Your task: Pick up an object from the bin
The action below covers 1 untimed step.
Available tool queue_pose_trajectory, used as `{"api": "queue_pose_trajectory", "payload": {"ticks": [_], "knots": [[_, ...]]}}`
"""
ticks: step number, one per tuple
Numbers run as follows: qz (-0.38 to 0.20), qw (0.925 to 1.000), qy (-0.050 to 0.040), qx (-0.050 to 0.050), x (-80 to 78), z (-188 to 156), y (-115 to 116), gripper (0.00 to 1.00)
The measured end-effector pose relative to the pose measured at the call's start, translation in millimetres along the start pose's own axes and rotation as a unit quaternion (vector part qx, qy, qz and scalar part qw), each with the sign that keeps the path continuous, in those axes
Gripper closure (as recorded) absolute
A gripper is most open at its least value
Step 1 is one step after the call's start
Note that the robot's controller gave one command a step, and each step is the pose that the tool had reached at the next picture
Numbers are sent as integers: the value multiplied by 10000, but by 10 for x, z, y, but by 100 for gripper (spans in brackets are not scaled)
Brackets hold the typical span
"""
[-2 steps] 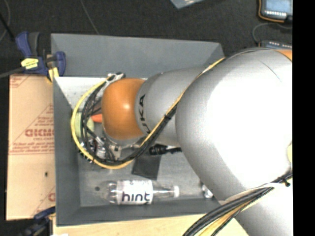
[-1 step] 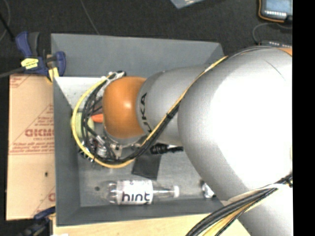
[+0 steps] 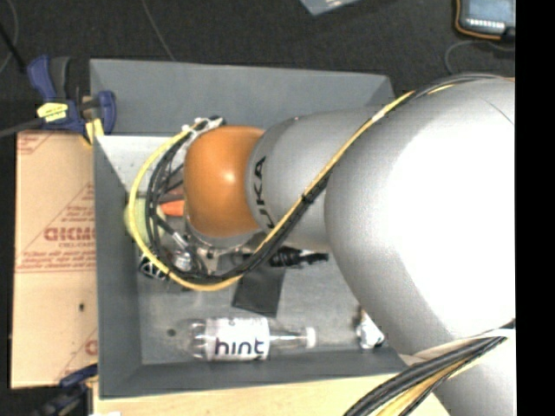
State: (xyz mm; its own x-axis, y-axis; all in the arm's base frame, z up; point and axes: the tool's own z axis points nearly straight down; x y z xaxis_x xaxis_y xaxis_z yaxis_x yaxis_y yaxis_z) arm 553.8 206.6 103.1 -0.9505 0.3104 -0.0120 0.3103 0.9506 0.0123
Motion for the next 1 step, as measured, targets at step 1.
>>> {"api": "queue_pose_trajectory", "payload": {"ticks": [1], "knots": [[2, 10000, -4, -6, -7, -201, 5, 100]]}}
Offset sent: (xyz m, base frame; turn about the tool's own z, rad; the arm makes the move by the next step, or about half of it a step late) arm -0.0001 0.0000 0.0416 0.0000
